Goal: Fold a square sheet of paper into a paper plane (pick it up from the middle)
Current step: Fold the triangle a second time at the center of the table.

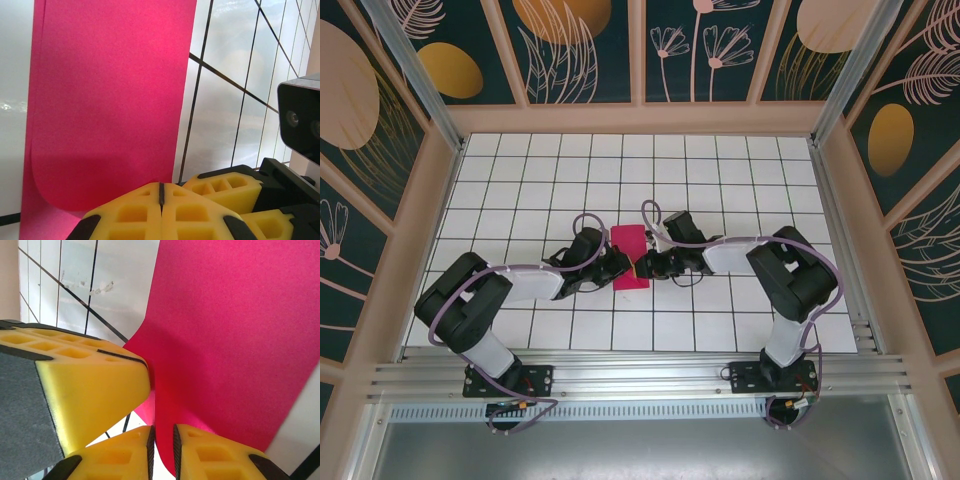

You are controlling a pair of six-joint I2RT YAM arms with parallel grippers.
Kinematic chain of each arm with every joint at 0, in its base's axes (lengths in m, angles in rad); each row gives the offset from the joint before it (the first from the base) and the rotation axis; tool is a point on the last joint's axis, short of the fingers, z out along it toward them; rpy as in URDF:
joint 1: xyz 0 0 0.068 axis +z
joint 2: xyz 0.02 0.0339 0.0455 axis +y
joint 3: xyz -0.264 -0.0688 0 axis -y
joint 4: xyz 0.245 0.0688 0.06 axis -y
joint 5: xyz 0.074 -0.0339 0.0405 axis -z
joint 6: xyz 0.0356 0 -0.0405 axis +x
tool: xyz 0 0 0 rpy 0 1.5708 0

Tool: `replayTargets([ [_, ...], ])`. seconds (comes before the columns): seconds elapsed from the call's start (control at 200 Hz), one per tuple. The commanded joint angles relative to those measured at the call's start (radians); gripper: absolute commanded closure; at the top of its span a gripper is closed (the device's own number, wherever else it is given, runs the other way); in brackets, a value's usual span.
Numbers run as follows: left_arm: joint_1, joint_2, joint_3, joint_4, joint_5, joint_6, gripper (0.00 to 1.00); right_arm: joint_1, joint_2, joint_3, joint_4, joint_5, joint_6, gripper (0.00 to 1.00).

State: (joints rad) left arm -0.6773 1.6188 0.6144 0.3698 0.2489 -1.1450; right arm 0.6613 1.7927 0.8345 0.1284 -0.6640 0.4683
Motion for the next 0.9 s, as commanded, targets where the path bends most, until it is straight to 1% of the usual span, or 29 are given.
replayTargets([
  [0.0,-0.005,0.004,0.024,0.003,-0.013,-0.003,0.97,0.012,0.005,-0.018,0.036,-0.033,-0.032,0.80],
  [0.16,-0.005,0.004,0.027,0.006,-0.013,-0.008,0.97,0.012,0.012,-0.016,0.034,-0.031,-0.035,0.81],
  [0.44,-0.002,0.001,0.027,0.013,-0.015,-0.015,0.97,0.013,0.026,-0.013,0.035,-0.035,-0.032,0.86],
  [0.59,-0.004,0.001,0.030,0.018,-0.011,-0.019,0.97,0.013,0.018,-0.021,0.045,-0.017,-0.021,0.93],
  [0.726,-0.002,-0.012,0.028,0.017,-0.011,-0.019,0.93,0.012,0.009,-0.027,0.056,0.007,-0.007,1.00],
  [0.836,-0.004,-0.036,0.025,0.014,-0.011,-0.017,0.88,0.004,-0.001,-0.036,0.073,0.024,0.011,1.00],
  [0.891,-0.003,-0.054,0.021,0.008,-0.014,-0.014,0.84,0.001,-0.006,-0.043,0.083,0.032,0.020,1.00],
])
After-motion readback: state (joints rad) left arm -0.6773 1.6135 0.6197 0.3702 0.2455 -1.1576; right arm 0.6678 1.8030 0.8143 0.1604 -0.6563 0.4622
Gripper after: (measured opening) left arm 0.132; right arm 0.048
